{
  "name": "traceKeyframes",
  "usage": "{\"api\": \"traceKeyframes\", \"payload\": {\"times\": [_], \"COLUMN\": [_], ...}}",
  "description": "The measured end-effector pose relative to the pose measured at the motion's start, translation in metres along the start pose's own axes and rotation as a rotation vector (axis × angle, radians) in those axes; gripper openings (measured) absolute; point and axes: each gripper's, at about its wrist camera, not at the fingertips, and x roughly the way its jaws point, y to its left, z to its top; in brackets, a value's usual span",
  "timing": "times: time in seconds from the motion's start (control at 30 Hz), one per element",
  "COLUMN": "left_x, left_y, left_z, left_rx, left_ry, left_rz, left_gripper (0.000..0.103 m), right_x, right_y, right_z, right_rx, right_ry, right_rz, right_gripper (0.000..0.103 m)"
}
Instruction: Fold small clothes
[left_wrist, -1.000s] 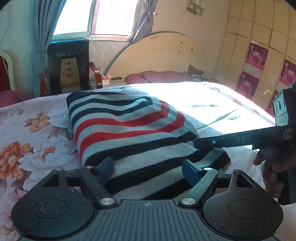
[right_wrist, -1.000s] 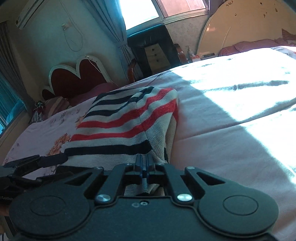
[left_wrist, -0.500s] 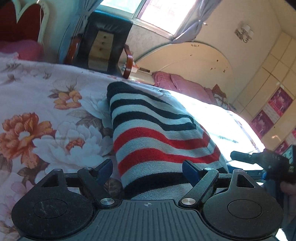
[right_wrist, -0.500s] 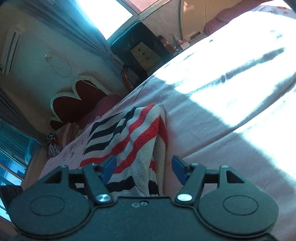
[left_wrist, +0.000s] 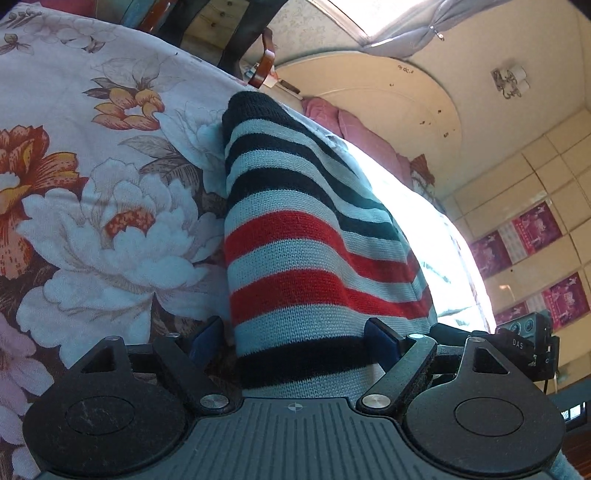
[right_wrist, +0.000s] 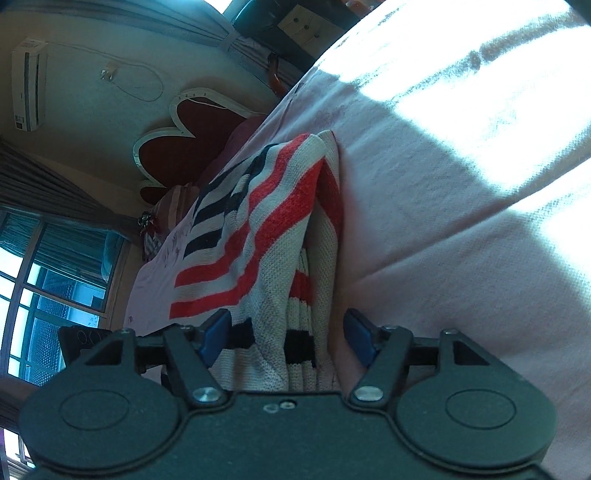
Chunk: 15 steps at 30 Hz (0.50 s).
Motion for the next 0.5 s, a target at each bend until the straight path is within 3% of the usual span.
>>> {"api": "traceKeyframes", "payload": {"times": [0.03,0.13,0.27,0.5], "left_x": [0.0012,0.0023,0.0041,-0.0007], "left_y": [-0.0011,-0.0034,-0.0082,-0.0022], "left_z": [0.0013,0.0017,0.0017,0.0032], "left_rx": [-0.003,-0.021,-0.002,0.015], "left_ry": [0.000,-0.014,-0.016,0.004], "left_rz": [0.005,-0.011,0.008,-0.020], "left_gripper": [0.083,0.103,0.103,0.103], "right_x": [0.0007,0.0004,0.0004,-0.0050], "right_y": [0.0018,0.0047,0.0072,0.0044], "right_z": [0.0003,0.0012,0.0006,0.0015], "right_rx": [-0.001,-0.010,-0.016,-0.002], "right_ry": [0.000,-0.001,0.001,-0.010], "right_rz": [0.002,0.010,0.015,0.028], "right_gripper": [0.068,0.073,0.077,0.075]}}
